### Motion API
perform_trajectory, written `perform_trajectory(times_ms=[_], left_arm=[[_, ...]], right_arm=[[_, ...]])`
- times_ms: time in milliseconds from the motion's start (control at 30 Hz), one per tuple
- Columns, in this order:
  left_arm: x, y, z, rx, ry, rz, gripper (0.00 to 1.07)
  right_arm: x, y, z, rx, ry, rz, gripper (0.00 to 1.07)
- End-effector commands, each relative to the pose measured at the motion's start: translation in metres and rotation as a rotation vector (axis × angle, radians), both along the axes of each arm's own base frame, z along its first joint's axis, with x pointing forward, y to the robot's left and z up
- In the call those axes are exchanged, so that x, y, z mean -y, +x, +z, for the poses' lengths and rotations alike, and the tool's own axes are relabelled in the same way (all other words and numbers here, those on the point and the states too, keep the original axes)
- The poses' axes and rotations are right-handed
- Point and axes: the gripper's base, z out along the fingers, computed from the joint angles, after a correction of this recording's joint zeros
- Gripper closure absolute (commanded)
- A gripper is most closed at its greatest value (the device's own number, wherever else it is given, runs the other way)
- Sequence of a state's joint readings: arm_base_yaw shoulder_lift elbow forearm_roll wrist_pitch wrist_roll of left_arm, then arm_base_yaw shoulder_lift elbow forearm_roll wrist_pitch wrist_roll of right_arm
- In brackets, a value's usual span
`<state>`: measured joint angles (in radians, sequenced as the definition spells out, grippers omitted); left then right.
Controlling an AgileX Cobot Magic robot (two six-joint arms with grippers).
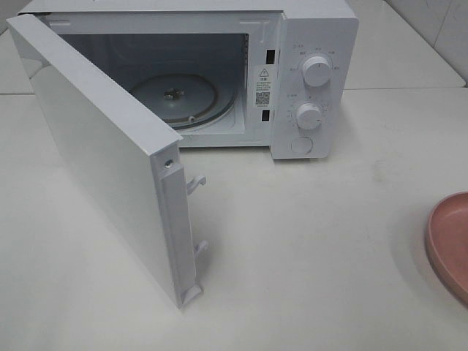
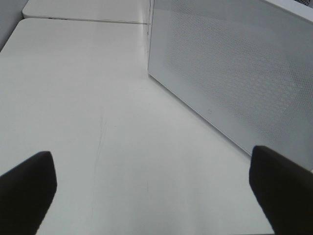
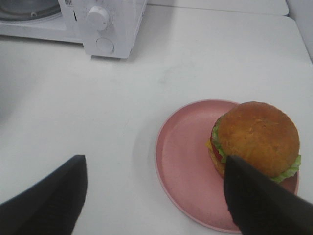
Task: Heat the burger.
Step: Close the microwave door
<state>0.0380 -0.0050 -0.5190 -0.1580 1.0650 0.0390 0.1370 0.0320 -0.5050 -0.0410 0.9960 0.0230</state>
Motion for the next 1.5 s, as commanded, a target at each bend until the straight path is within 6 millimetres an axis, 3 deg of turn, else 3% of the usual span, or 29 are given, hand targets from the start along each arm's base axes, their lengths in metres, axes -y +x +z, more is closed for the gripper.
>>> perform_trajectory(times_ms=[33,1267,1433,1500], left_arm=[[0.001,-0.003,-0.001,0.013,-0.011,-0.001,0.07],[0.001,-0.001,-0.001,0.004,-0.031,0.004,0.08],[-0.001,0.005,0.012,0.057,-0.039,0.025,0.22],[-0.002,0.019,0.015,0.047,-0.040,0.035,0.42]], right_arm=[[0.001,-0.009,-0.001,0.066,0.000,-0.006,0.32],[0.001,-0.009,-0.001,0.063,0.002,-0.009,0.32],[0.001,-0.009,-0.001,0.063,0.002,-0.009,0.32],[0.001,-0.009,-0.001,0.063,0.002,-0.009,0.32]])
